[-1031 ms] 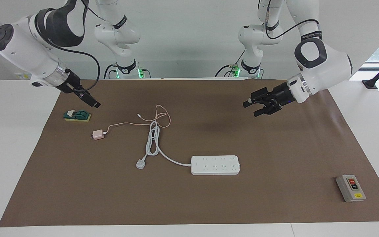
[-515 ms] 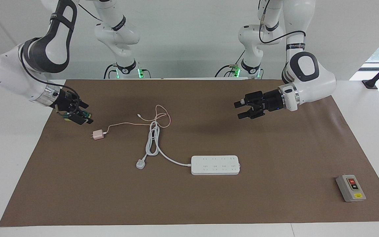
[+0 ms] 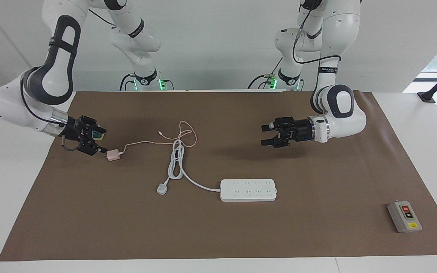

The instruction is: Plug charger into power strip

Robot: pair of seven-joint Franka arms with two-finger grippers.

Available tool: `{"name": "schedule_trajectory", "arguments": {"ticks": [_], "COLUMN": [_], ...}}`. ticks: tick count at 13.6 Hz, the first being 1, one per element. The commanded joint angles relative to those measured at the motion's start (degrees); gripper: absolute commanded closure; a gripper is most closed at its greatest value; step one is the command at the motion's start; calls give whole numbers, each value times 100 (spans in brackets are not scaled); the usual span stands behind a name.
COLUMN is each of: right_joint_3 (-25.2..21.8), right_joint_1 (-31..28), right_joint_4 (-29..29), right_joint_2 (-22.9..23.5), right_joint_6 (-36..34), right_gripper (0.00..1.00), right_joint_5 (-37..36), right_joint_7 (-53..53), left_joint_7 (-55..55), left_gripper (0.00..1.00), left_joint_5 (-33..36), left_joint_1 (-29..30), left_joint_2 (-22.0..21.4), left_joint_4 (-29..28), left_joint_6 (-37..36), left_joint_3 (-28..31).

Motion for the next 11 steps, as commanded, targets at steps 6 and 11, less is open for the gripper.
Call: {"name": "schedule_trajectory", "arguments": {"ticks": [6,11], "right_joint_3": [15,6], "right_joint_1": [-101,-232], "right_joint_4": [174,-293], "right_joint_2": [801,775], "right_joint_6": [126,573], "right_gripper": [0,0], "right_joint_5": [-14,4], "right_joint_7": [-1146,-1312], "left_joint_7": [182,129], "left_gripper": [0,0], "left_joint_5": [-790,-887], "left_joint_1": [-279,-472], "left_joint_2": [52,60], "left_joint_4": [-300,-291], "left_joint_6": [-315,-52], "left_joint_3": [51,51]}}
